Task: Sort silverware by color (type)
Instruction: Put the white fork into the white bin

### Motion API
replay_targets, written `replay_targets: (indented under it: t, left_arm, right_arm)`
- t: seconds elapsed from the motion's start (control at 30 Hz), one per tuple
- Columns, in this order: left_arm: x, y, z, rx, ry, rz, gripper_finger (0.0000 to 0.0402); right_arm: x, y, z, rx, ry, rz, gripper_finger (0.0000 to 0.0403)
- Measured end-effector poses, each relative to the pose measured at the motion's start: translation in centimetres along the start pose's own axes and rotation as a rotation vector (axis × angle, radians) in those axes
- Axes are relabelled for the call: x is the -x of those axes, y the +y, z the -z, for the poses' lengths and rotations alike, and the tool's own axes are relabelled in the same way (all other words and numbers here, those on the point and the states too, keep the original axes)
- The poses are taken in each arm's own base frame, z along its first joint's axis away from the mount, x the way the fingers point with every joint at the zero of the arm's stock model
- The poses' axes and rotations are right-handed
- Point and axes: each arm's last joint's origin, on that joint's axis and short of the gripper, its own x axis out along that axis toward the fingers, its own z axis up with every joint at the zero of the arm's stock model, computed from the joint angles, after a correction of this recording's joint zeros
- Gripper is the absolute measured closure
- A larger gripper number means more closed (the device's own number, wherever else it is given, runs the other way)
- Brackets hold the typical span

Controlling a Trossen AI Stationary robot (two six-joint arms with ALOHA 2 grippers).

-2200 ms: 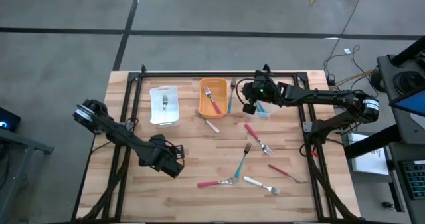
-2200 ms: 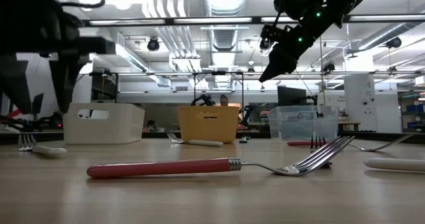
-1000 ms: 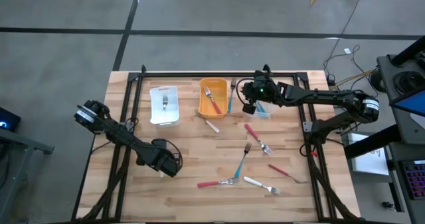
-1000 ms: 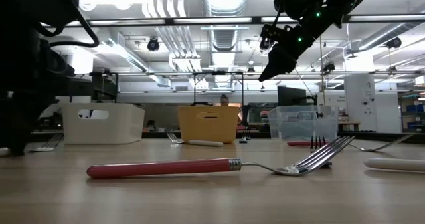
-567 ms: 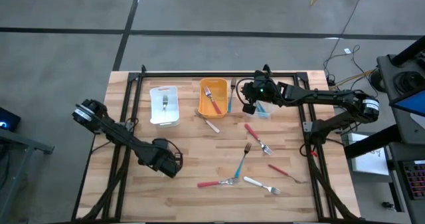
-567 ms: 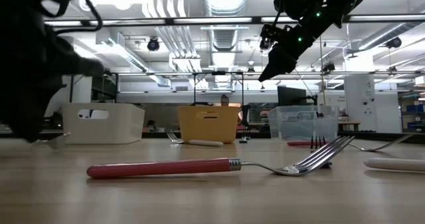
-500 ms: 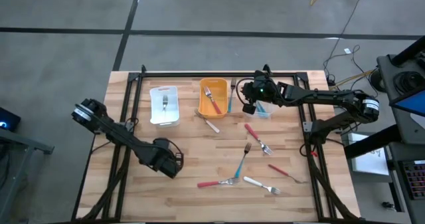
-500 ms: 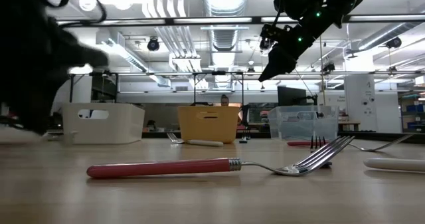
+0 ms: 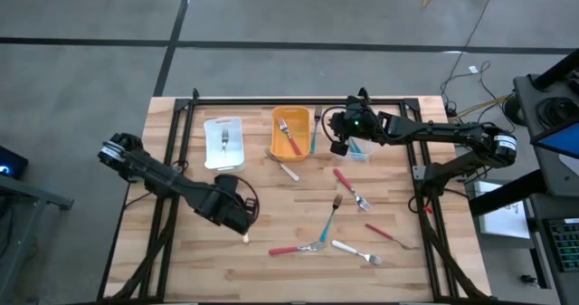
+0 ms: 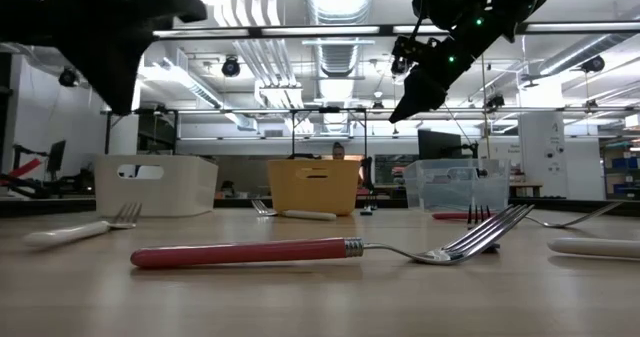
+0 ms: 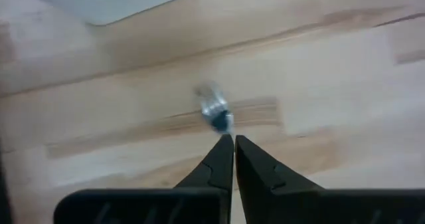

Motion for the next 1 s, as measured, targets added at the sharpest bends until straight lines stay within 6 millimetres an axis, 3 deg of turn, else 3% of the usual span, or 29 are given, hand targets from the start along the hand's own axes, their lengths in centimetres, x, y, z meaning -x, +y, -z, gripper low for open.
replay_targets:
  t: [0.17, 0.27, 0.43, 0.77, 1.0]
  left_arm:
    - [-0.8, -1.3, 0.8, 0.062, 0.029, 0.164, 0.0401]
    - [-2.4, -1.5, 1.9, 0.078, -0.056, 0.259, 0.0401]
    - [-4.8, -0.3, 3.5, 0.016, -0.103, 0.206, 0.0401]
    - [-6.3, 0.0, 5.0, -0.025, -0.097, 0.14, 0.0398]
    - [-7.7, 0.0, 6.0, -0.026, -0.028, 0.063, 0.0336]
  right_arm:
    - [0.0, 0.0, 0.0, 0.0, 0.0, 0.0, 0.0351]
    - [0.0, 0.0, 0.0, 0.0, 0.001, 0.0, 0.0351]
    - [0.0, 0.0, 0.0, 0.001, 0.003, -0.001, 0.0351]
    - [0.0, 0.0, 0.0, 0.002, -0.001, 0.0, 0.0351]
    - [0.0, 0.0, 0.0, 0.002, -0.002, -0.002, 0.0351]
